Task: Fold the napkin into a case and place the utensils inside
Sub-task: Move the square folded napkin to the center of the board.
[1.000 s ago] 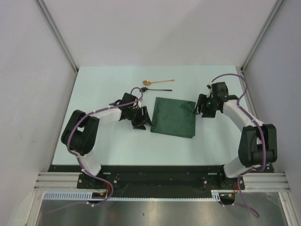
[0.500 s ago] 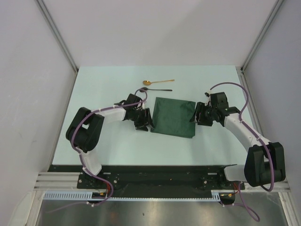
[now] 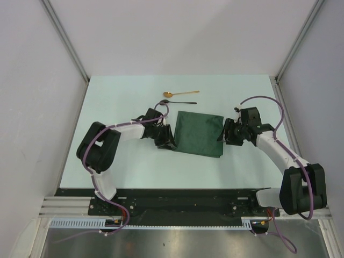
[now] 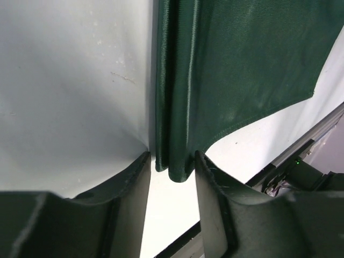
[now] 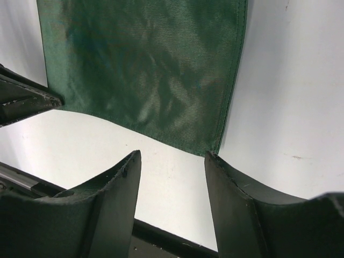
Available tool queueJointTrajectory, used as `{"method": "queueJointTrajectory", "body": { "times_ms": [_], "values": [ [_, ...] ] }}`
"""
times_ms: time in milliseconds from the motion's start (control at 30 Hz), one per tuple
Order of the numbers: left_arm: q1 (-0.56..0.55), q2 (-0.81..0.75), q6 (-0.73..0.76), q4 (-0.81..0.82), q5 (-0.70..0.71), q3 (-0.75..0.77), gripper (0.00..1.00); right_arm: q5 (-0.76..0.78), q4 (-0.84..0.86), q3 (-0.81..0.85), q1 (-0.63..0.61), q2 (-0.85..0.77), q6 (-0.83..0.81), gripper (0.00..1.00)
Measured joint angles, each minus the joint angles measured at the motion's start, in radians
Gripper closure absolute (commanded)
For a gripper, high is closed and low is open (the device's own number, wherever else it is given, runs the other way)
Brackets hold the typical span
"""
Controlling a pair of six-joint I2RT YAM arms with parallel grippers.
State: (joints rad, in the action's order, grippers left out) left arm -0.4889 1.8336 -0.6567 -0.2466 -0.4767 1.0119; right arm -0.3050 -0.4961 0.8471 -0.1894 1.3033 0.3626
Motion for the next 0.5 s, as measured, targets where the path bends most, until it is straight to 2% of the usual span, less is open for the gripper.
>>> {"method": "queueJointTrajectory", "body": {
  "times_ms": [233, 400, 500],
  "values": [
    [0.0, 0.011, -0.011, 0.022, -0.002, -0.005, 0.7, 0.0, -0.003, -0.001, 0.006, -0.027, -0.002, 0.45],
    [0.0, 0.011, -0.021, 0.04, 0.005, -0.021, 0.99, 0.0, -0.003, -0.008, 0.01, -0.036, -0.007, 0.45],
    [0.0, 0.007, -0.032, 0.057, 0.002, -0.036, 1.0, 0.011, -0.007, -0.022, 0.01, -0.04, 0.004, 0.47]
  ]
}}
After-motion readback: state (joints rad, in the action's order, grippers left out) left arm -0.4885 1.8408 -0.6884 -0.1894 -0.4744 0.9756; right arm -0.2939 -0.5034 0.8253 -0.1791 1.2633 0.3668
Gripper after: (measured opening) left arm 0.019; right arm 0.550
